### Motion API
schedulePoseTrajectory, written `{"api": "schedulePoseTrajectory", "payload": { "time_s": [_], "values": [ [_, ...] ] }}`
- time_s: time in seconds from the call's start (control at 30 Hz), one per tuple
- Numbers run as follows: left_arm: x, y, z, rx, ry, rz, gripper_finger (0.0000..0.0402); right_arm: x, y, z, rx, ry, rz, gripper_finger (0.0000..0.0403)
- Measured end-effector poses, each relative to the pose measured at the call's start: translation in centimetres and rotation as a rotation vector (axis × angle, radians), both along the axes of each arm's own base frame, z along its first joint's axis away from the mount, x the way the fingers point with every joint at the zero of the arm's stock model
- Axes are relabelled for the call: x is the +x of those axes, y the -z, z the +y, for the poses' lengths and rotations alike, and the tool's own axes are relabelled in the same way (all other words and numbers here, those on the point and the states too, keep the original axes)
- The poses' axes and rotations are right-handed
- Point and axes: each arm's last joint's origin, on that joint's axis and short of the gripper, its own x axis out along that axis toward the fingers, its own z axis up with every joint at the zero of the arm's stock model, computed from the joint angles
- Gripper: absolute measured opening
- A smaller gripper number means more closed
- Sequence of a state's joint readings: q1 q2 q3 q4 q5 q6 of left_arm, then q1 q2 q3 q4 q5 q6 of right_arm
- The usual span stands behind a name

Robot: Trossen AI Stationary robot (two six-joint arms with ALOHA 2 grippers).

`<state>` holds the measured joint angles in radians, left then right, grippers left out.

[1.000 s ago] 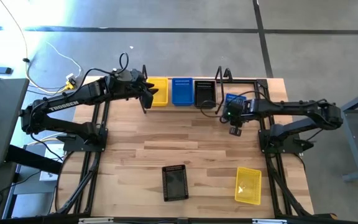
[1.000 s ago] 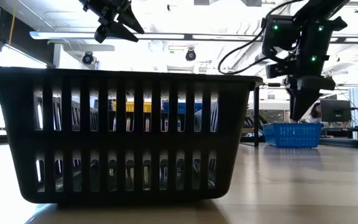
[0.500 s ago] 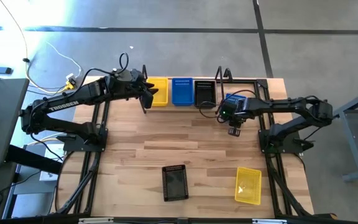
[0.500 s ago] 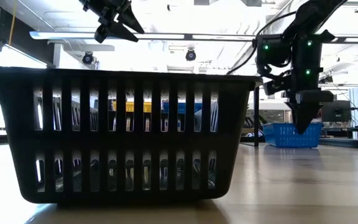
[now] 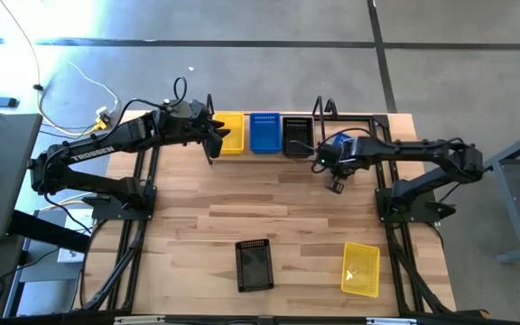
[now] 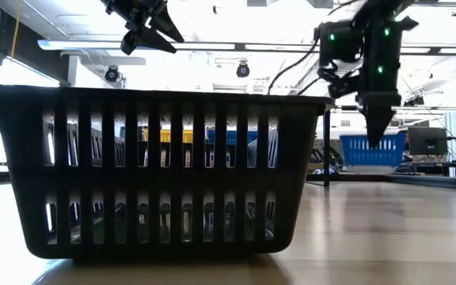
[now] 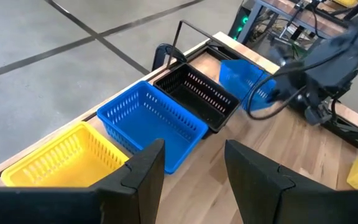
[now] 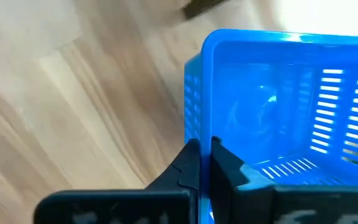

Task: Stack baskets on shelf by color
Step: Stack the blue bin on top of the blue bin on the shelf

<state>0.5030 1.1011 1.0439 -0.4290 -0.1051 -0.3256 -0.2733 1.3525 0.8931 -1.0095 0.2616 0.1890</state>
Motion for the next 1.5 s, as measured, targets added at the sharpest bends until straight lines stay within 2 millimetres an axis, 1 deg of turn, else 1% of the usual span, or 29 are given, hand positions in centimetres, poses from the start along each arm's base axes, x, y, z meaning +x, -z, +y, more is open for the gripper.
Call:
{"api": "schedulePoseTrajectory", "payload": {
  "time_s": [0.17, 0.3, 0.43, 0.53, 0.67, 0.77, 0.87, 0.97, 1.1, 1.23, 1.33, 1.5],
  "values": [
    [0.0, 0.0, 0.0, 0.009, 0.023, 0.007, 0.0156, 0.6, -2.8, 0.7, -0.072, 0.118, -0.03, 0.0001],
    [0.0, 0.0, 0.0, 0.009, 0.025, 0.008, 0.0156, 0.4, -5.3, 0.8, -0.177, 0.233, -0.019, 0.0001],
    [0.0, 0.0, 0.0, 0.01, 0.025, 0.008, 0.0156, -0.4, -7.7, 0.3, -0.309, 0.348, 0.006, 0.0001],
    [0.0, 0.0, -0.1, 0.007, 0.03, 0.007, 0.0156, -0.5, -9.5, -0.4, -0.394, 0.39, -0.016, 0.0],
    [0.0, 0.0, -0.1, 0.006, 0.035, 0.005, 0.0156, -0.3, -12.0, -1.5, -0.484, 0.388, -0.081, 0.0],
    [0.0, 0.0, -0.1, 0.006, 0.035, 0.005, 0.0156, 0.2, -13.7, -2.4, -0.535, 0.351, -0.138, 0.0],
    [0.0, 0.0, -0.1, 0.006, 0.035, 0.005, 0.0156, 1.1, -15.2, -3.3, -0.585, 0.284, -0.221, 0.0],
    [0.0, 0.0, -0.1, 0.006, 0.035, 0.005, 0.0156, 2.5, -16.3, -4.0, -0.64, 0.202, -0.326, 0.0],
    [0.0, 0.0, -0.1, 0.006, 0.035, 0.005, 0.0156, 4.6, -16.9, -4.6, -0.679, 0.081, -0.425, 0.0],
    [0.0, 0.0, -0.1, 0.006, 0.034, 0.006, 0.0156, 7.2, -16.4, -4.9, -0.665, -0.063, -0.491, 0.0],
    [0.0, 0.0, -0.1, 0.006, 0.034, 0.006, 0.0156, 9.1, -15.2, -4.9, -0.628, -0.18, -0.497, 0.0],
    [0.0, 0.0, -0.1, 0.006, 0.034, 0.006, 0.0156, 11.7, -12.6, -4.7, -0.529, -0.326, -0.464, 0.0]
  ]
}}
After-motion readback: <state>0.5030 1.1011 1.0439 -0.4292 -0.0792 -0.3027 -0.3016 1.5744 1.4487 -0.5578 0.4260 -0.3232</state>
